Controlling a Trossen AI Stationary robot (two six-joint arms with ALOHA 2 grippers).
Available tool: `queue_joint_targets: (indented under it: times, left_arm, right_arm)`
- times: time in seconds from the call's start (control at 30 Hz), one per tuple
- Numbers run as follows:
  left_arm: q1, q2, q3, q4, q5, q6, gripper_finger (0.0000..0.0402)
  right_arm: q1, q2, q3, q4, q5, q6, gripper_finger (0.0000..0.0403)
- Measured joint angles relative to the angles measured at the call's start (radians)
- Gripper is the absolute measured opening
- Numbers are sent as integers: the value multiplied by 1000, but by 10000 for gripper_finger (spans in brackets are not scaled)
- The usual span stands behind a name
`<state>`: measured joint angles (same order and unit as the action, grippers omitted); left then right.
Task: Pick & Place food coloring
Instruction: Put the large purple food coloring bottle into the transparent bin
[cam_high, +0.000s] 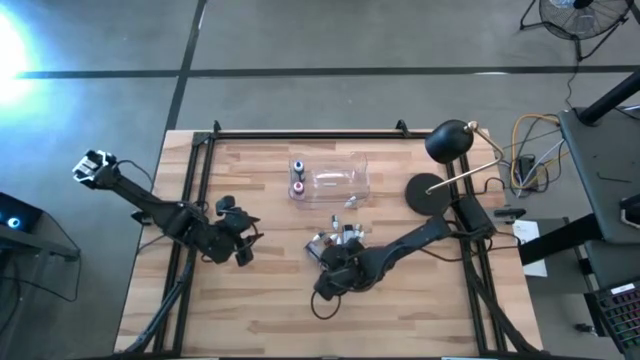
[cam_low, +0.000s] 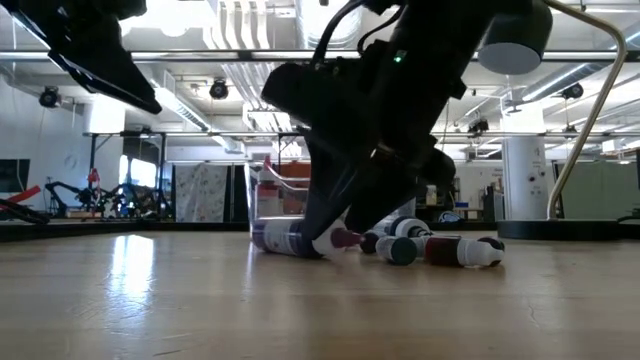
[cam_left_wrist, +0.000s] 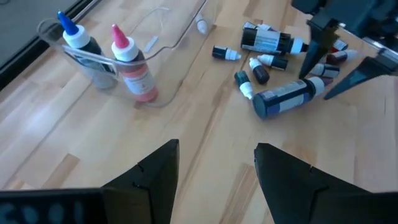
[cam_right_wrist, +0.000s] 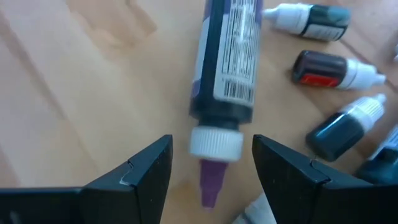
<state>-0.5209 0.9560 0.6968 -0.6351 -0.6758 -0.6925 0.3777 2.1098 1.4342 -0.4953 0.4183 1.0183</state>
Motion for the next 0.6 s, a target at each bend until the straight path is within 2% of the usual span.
queue_joint_targets:
  times: [0.17, 0.43, 0.6]
  left_arm:
    - [0, -5, 0, 0, 0, 34, 184]
    - [0, -5, 0, -1, -1, 35, 184]
    - [0, -5, 0, -1, -5, 32, 184]
  right_arm:
    - [-20, 0, -2, 0, 0, -2, 213]
    - [-40, 0, -6, 1, -55, -108, 177]
    - [-40, 0, -20, 3, -61, -99, 164]
